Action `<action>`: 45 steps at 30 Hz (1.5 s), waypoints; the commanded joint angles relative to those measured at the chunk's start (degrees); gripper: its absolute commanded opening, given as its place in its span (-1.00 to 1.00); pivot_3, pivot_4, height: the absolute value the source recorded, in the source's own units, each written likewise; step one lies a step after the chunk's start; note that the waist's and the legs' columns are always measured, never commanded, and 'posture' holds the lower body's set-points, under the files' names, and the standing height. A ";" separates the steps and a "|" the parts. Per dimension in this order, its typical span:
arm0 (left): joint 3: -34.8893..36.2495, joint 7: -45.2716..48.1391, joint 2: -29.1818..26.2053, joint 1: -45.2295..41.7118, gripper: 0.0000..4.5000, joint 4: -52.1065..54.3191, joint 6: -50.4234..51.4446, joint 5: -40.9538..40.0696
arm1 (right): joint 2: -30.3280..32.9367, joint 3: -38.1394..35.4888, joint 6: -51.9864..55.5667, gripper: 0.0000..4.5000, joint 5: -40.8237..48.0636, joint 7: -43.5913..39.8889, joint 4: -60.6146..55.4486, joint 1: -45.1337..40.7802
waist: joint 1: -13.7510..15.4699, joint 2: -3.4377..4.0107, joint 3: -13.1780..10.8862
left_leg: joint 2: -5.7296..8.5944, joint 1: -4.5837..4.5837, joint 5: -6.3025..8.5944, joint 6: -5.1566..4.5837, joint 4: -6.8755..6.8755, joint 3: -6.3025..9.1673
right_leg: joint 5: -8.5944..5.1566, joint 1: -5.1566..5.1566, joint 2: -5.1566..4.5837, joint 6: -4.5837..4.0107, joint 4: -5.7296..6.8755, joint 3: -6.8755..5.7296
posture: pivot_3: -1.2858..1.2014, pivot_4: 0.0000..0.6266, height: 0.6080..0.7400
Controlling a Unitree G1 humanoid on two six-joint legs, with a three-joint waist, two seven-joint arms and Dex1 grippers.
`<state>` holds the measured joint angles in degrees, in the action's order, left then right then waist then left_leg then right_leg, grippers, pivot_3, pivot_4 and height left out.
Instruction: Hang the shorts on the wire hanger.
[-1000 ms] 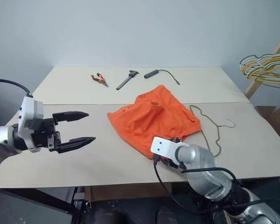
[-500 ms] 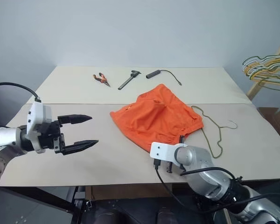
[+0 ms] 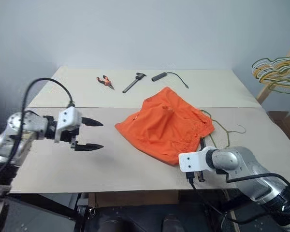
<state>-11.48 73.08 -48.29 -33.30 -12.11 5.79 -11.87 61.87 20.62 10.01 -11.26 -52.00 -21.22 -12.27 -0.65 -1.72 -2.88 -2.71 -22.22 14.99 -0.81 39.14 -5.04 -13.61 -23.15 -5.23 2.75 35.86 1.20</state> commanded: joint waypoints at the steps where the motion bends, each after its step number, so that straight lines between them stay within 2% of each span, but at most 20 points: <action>1: -4.60 -3.95 4.68 -7.88 1.00 -12.96 -12.24 10.31 | 0.63 -4.06 -2.11 -0.99 0.97 -1.40 -2.79 0.91 | -0.05 -0.01 0.00 | 0.00 -0.05 0.01 -0.01 0.06 0.01 | 0.01 -0.01 0.01 0.02 -0.02 -0.02 | -0.03 -0.90 1.00; 6: -11.99 -10.94 11.25 -17.23 1.00 -32.70 -28.72 23.64 | 0.33 -6.42 -1.81 -0.99 1.27 -2.78 -5.54 2.81 | -0.99 -0.02 0.01 | 0.00 -0.12 0.10 -0.16 0.09 0.00 | 0.01 -0.07 0.01 0.03 -0.05 -0.01 | -0.06 -0.90 1.00; 11: -18.14 -14.73 13.62 -24.09 1.00 -45.65 -40.48 33.63 | -0.41 -7.16 -0.76 -0.99 0.46 -3.43 -6.75 2.94 | -2.60 -0.03 0.01 | 0.00 -0.16 0.16 -0.25 0.09 0.00 | -0.03 -0.08 0.01 0.05 -0.10 -0.01 | -0.09 -0.91 1.00; 16: -18.33 -10.04 13.88 -28.21 1.00 -51.21 -45.28 34.42 | -1.18 -7.67 0.17 -0.99 -1.07 -2.79 -6.84 3.06 | -3.63 -0.03 0.02 | 0.00 -0.17 0.18 -0.24 0.09 0.00 | -0.06 -0.09 -0.02 0.09 -0.08 -0.02 | -0.11 -0.94 1.00; 19: -20.68 -15.27 13.53 -29.35 1.00 -53.31 -47.22 39.75 | -2.02 -7.70 0.62 -0.99 -1.36 -2.82 -7.14 2.84 | -3.98 -0.04 0.03 | -0.01 -0.18 0.18 -0.24 0.09 0.00 | -0.06 -0.12 -0.01 0.09 -0.05 -0.02 | -0.11 -0.95 1.00; 23: -21.59 -24.82 16.40 -29.71 1.00 -55.59 -44.14 43.86 | -2.87 -7.86 0.89 -0.99 -1.56 -3.19 -7.34 2.57 | -4.42 -0.02 0.08 | 0.01 -0.14 0.18 -0.24 0.10 0.01 | -0.06 -0.07 -0.05 0.11 0.00 -0.02 | -0.11 -0.96 1.00; 26: -21.74 -27.70 18.37 -29.27 0.73 -56.91 -43.13 45.08 | -3.06 -8.08 1.09 -1.00 -1.62 -3.29 -7.50 2.53 | -4.34 0.01 0.11 | 0.04 -0.09 0.18 -0.24 0.16 0.02 | -0.05 0.01 -0.10 0.16 0.05 -0.04 | -0.11 -0.95 1.00; 38: -21.22 -36.89 19.32 -28.11 -0.99 -59.22 -41.04 48.65 | -4.14 -7.89 2.08 -1.00 -2.24 -2.82 -7.51 1.94 | -4.80 0.00 0.11 | 0.00 -0.17 0.22 -0.29 0.85 0.13 | 0.10 0.12 -0.11 0.29 0.33 -0.07 | -0.11 -0.92 1.00; 45: -20.82 -33.87 12.88 -27.73 -0.99 -58.36 -44.02 48.69 | -8.14 -6.53 1.94 -1.00 -4.52 -0.87 -4.68 -0.37 | -5.80 -0.02 0.09 | 0.00 -0.31 0.25 -0.33 0.73 0.12 | 0.09 -0.08 -0.05 0.25 0.30 -0.04 | -0.10 -0.88 1.00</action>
<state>-32.91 38.24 -33.34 -60.64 -70.97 -37.27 37.02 53.91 14.97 11.94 -14.89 -53.65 -26.12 -11.12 -6.44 -1.73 -2.78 -2.72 -22.55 15.25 -1.14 39.84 -4.92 -13.54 -23.26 -5.29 2.99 36.16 1.16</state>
